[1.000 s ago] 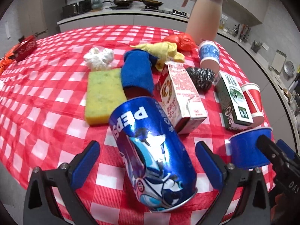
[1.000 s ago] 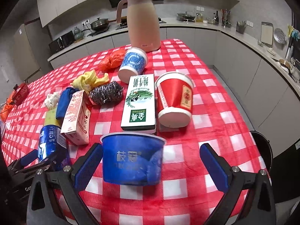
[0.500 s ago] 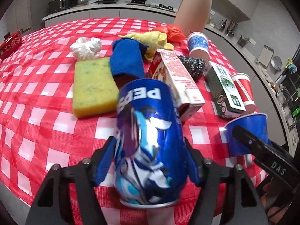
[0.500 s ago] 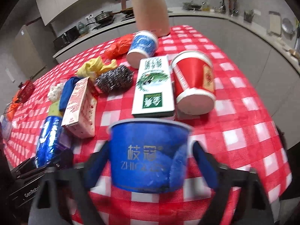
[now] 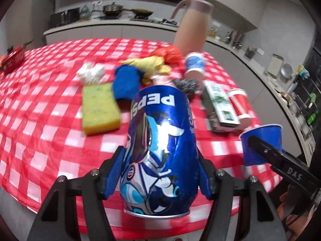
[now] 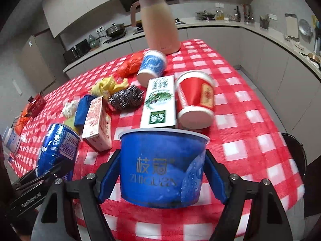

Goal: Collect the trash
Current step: 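Carry the can and bowl over the black bin and open both tools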

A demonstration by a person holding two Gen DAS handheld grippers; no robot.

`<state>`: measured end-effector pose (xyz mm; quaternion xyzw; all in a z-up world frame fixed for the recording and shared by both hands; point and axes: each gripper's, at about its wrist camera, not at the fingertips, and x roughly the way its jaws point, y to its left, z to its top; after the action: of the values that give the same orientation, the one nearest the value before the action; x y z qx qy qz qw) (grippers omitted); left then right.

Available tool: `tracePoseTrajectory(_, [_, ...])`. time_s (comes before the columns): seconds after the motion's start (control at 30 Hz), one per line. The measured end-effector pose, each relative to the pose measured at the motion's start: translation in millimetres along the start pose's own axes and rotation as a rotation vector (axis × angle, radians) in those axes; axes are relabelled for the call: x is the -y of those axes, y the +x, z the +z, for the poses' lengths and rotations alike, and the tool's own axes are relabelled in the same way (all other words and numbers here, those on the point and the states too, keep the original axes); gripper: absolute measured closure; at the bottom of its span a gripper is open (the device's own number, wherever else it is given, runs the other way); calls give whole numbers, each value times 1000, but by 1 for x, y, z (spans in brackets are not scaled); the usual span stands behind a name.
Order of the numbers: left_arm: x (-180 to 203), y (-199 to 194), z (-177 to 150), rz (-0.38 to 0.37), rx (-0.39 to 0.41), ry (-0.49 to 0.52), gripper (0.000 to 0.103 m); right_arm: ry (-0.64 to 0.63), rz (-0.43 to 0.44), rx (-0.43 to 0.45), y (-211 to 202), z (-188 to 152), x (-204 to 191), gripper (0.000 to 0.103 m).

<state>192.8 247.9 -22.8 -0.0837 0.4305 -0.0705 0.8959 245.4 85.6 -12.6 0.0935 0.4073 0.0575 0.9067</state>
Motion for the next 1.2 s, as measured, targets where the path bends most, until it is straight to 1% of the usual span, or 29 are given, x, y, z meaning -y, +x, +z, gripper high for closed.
tracePoseTrajectory(0.1, [18,0,2,-50,3,34,37,31,-20,18,-13,1,16,23])
tracePoseTrajectory(0.2, [42,4,3,-106,-4,66,37,76,-53,41,-30,1,40,23])
tracePoseTrajectory(0.33, [88,11,2,-178,-14,119,37,131,-106,74,-54,-2,80,23])
tracePoseTrajectory(0.5, [159,21,-3,-242,-21,196,37,204,-175,115,-83,-7,154,23])
tracePoseTrajectory(0.57, [194,28,-6,-263,-25,217,37,231,-199,123,-94,-9,195,23])
tracePoseTrajectory(0.6, [211,31,-8,-253,-23,223,37,241,-205,123,-98,-11,215,23])
tracePoseTrajectory(0.67, [249,43,-12,-269,-42,222,37,250,-212,115,-101,-12,252,23])
tracePoseTrajectory(0.83, [332,77,-23,-295,-83,215,37,270,-209,53,-97,-15,355,23])
tracePoseTrajectory(0.93, [367,103,-34,-286,-106,216,37,266,-202,20,-87,-20,399,23])
tracePoseTrajectory(1.03, [388,133,-50,-261,-148,214,37,269,-184,-27,-63,-27,436,23])
tracePoseTrajectory(1.2, [400,187,-77,-204,-237,196,37,263,-148,-110,-17,-41,477,23])
